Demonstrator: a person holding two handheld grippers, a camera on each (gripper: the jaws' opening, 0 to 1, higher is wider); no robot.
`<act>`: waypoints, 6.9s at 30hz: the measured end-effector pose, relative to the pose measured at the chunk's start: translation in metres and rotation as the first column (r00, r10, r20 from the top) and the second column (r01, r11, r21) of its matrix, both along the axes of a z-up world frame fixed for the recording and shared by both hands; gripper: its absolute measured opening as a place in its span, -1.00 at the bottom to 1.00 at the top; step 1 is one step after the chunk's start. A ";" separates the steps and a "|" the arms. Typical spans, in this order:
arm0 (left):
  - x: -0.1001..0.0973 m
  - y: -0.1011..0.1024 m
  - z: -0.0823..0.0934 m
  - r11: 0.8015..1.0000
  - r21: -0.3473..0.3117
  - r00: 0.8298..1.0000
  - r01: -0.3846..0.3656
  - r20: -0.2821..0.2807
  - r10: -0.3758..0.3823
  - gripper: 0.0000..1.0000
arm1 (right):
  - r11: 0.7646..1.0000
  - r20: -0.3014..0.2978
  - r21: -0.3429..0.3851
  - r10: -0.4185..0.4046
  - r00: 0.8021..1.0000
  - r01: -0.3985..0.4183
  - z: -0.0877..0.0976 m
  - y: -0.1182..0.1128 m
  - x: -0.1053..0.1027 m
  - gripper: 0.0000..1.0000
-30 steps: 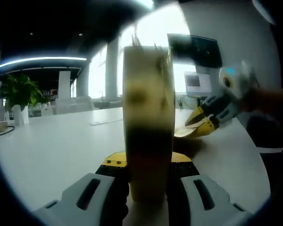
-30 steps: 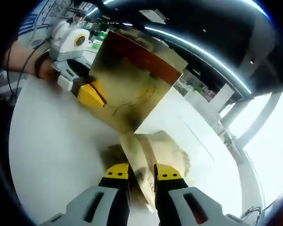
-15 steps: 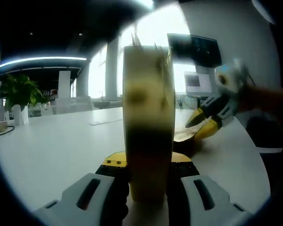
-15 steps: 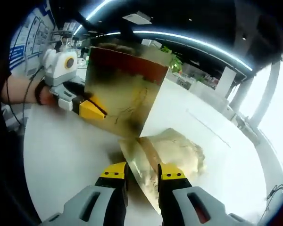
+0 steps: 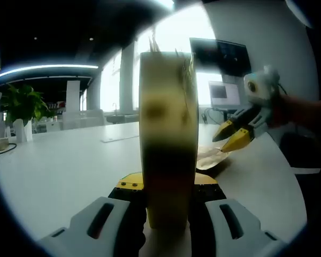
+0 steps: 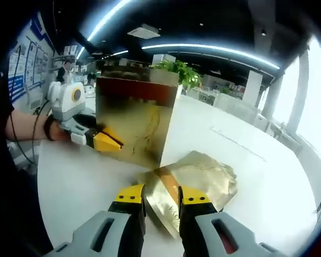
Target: Extract single mask from mask box in order stack masks on table
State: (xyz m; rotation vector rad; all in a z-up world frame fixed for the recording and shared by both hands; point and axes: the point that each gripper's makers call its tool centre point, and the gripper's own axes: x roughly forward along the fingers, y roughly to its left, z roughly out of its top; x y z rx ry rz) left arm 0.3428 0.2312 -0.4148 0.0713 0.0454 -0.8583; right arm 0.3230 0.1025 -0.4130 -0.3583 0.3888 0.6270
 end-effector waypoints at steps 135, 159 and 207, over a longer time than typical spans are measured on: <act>-0.001 -0.001 0.000 1.000 0.006 1.000 0.004 0.005 -0.004 -0.60 | 0.735 0.248 -0.512 0.622 0.743 -0.445 0.194 0.072 0.004 -0.72; -0.001 0.000 0.000 1.000 0.008 1.000 0.003 0.007 -0.003 -0.60 | 0.531 0.020 -0.627 0.742 0.670 -0.569 0.180 0.094 0.014 -0.75; -0.001 0.001 0.000 1.000 0.006 1.000 0.009 0.010 -0.009 -0.60 | 0.249 -0.310 -0.647 0.778 0.547 -0.720 0.118 0.112 0.026 -0.90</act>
